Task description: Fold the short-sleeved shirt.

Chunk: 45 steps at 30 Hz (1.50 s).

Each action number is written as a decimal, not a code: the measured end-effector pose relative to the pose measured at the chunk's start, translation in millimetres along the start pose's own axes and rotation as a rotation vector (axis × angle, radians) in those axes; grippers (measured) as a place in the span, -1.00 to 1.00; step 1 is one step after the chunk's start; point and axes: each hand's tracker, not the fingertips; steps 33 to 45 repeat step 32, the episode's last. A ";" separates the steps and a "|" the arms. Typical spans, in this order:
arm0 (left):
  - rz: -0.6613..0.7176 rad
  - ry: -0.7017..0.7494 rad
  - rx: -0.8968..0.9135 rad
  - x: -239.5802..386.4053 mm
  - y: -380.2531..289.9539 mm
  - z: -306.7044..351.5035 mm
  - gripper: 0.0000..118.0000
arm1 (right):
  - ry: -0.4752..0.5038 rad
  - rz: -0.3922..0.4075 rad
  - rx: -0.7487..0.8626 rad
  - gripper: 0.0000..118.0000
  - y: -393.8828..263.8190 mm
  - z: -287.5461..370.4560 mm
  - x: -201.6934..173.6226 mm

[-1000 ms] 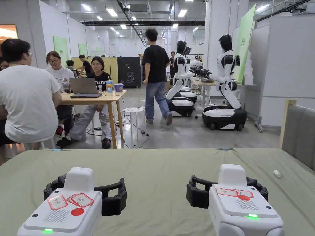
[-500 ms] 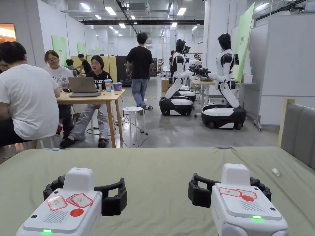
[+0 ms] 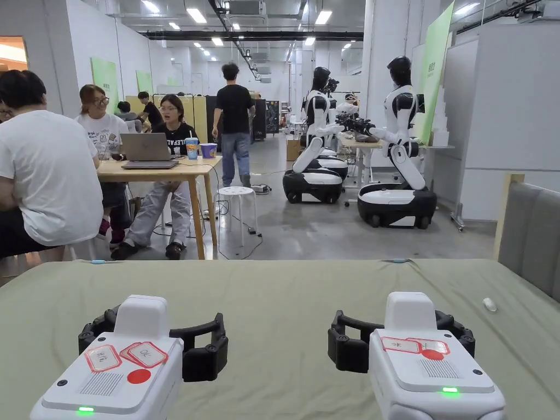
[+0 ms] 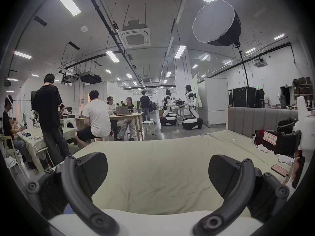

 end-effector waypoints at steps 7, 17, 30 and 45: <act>-0.001 -0.002 0.005 1.4 -0.9 1.1 1.00 | 0.018 0.045 0.000 1.00 -4.1 1.1 -8.0; -0.005 -0.002 -0.007 1.4 -4.6 1.1 1.00 | 0.045 0.059 0.013 1.00 -3.3 4.1 -12.0; 0.000 0.003 -0.005 0.8 -5.7 2.3 1.00 | 0.045 0.015 -0.011 1.00 -3.0 8.6 -12.9; 0.001 0.004 -0.003 1.1 -5.4 2.7 1.00 | 0.039 0.012 -0.007 1.00 -3.3 10.0 -13.4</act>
